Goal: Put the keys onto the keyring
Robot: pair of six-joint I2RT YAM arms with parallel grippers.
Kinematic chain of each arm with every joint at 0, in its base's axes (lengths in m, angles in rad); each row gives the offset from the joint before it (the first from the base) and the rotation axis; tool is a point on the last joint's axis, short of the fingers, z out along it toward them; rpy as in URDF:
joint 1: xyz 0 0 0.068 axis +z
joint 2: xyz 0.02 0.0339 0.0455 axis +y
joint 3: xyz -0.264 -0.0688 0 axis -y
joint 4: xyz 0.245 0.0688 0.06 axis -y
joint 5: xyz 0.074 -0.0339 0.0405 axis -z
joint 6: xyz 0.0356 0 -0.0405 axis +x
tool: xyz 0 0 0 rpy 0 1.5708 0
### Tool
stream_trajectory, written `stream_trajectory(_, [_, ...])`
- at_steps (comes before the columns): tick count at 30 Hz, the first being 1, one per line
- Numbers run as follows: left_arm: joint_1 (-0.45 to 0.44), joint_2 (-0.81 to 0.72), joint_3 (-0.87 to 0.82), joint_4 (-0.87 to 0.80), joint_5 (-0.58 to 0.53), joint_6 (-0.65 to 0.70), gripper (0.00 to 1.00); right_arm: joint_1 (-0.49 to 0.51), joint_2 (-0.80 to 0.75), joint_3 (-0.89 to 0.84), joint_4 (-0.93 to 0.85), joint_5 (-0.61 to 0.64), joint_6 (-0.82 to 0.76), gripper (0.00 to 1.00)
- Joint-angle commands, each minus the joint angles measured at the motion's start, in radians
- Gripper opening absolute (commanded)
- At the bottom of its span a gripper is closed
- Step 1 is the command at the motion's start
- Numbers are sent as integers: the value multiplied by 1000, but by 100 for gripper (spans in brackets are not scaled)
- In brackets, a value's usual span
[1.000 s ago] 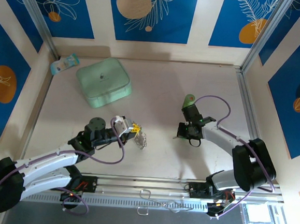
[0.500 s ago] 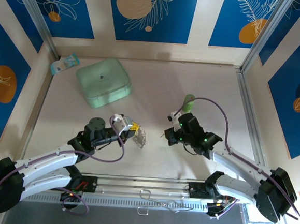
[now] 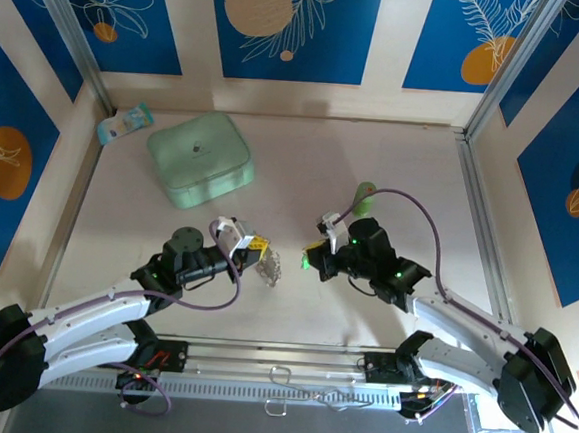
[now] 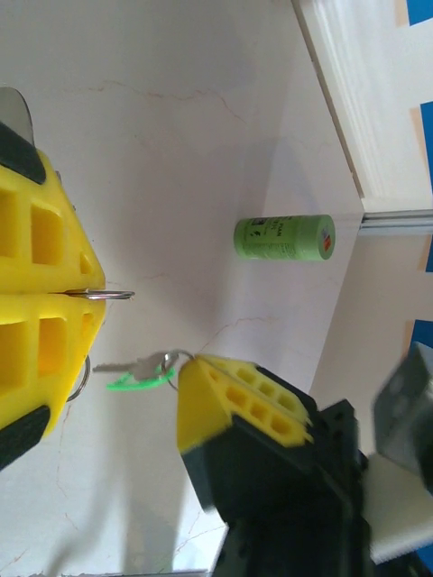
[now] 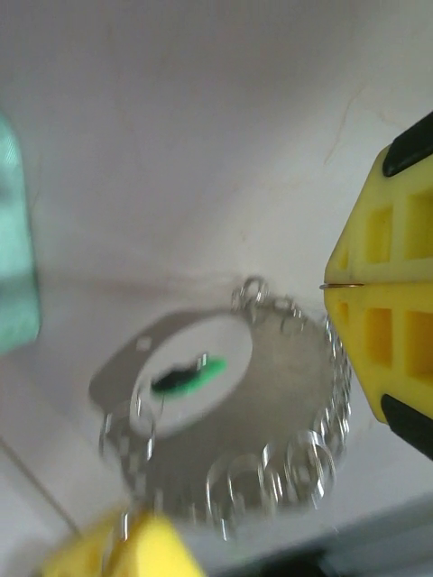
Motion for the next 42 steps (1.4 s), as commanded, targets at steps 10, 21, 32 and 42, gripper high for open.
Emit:
stream_trajectory(10, [-1, -33, -5, -3, -46, 19, 0, 180, 243, 14, 185, 503, 539, 0])
stream_trajectory(21, [-1, -65, -15, -18, -59, 43, 0, 172, 453, 63, 270, 614, 560, 0])
stream_trajectory(32, [-2, -69, -23, -9, -61, 53, 0, 236, 362, 11, 22, 608, 683, 4])
stream_trajectory(42, [-2, -60, -28, 6, -56, 56, 0, 214, 336, 9, -157, 491, 696, 11])
